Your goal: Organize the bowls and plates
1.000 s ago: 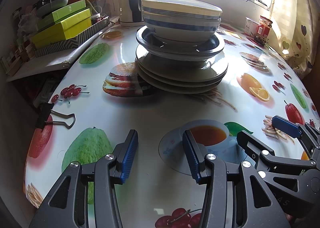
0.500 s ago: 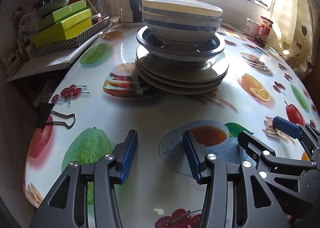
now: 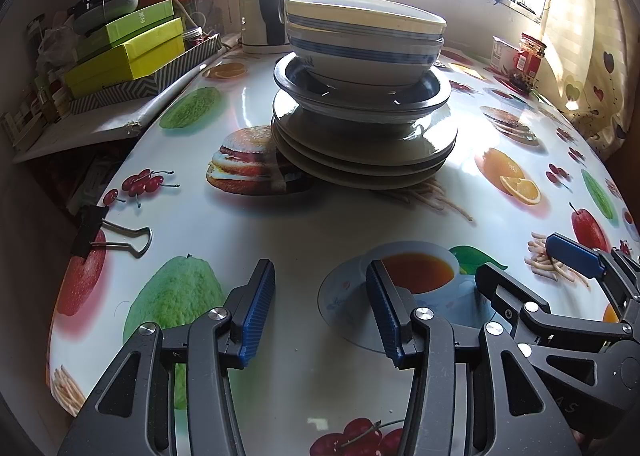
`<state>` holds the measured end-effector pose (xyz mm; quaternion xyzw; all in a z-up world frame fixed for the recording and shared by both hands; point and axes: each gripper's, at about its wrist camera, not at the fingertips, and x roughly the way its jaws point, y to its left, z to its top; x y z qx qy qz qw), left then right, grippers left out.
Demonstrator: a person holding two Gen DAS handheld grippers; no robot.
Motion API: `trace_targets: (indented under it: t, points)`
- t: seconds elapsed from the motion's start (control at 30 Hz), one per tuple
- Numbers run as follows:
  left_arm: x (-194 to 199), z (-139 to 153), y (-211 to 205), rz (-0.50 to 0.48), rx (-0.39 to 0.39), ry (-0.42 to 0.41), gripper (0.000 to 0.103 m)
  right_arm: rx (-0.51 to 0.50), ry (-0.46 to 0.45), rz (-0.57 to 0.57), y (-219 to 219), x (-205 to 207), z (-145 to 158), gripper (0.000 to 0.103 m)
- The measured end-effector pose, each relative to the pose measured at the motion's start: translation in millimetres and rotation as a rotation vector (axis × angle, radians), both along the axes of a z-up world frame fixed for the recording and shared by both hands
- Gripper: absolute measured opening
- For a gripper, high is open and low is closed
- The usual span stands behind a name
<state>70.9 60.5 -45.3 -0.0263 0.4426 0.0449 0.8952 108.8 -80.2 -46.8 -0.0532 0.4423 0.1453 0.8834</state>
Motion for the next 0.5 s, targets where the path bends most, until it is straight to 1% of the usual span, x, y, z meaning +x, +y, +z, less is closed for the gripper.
trace_targets:
  t: [0.5]
  points:
    - [0.4,0.1,0.0,0.000,0.001,-0.001,0.049,-0.003,0.000,0.001,0.5,-0.1,-0.2,0.084]
